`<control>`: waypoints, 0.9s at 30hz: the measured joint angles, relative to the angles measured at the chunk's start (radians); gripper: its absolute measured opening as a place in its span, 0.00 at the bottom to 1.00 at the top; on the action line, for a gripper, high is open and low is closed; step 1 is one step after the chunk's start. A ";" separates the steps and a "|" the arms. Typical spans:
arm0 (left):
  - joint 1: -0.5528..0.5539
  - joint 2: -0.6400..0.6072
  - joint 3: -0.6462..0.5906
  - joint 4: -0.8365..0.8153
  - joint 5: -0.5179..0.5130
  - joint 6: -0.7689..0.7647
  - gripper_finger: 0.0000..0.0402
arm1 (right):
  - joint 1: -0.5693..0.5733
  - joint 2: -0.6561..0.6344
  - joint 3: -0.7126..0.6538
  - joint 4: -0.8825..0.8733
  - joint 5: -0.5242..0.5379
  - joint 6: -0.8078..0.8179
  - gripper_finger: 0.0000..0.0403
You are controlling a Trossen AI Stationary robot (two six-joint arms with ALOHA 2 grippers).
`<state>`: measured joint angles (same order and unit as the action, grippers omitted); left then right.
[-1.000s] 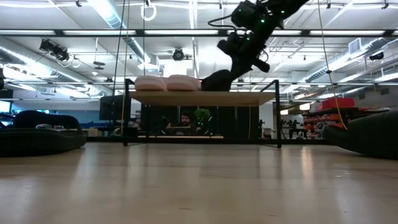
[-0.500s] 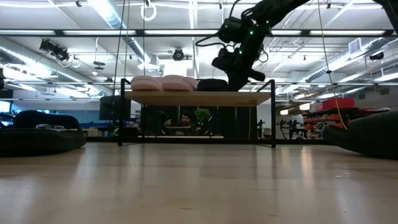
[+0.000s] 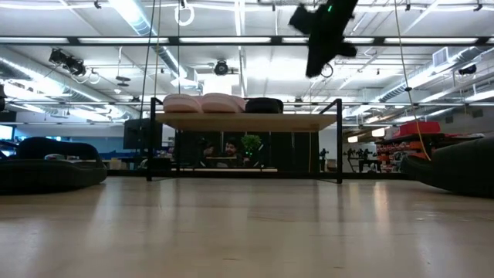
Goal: Pick and place slides into the shelf
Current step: Put the black slides on the shelf
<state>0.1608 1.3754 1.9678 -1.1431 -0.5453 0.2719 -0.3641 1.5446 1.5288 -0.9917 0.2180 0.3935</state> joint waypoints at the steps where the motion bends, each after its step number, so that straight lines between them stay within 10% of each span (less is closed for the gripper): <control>1: 0.000 0.000 0.000 0.000 0.000 0.000 0.03 | 0.043 -0.020 0.000 -0.028 0.001 0.026 0.00; 14: 0.000 0.015 -0.001 -0.079 0.001 -0.077 0.01 | 0.884 0.086 0.000 -0.092 0.207 0.635 0.00; 21: -0.005 0.043 0.000 -0.118 0.001 -0.167 0.06 | 1.087 0.237 0.000 -0.083 -0.014 0.878 0.02; 27: -0.061 0.066 -0.082 -0.107 0.000 -0.250 0.02 | 1.139 0.277 0.000 -0.075 0.108 0.726 0.03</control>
<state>0.1002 1.4410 1.8854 -1.2506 -0.5449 0.0215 0.7753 1.8211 1.5288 -1.0665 0.3262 1.1190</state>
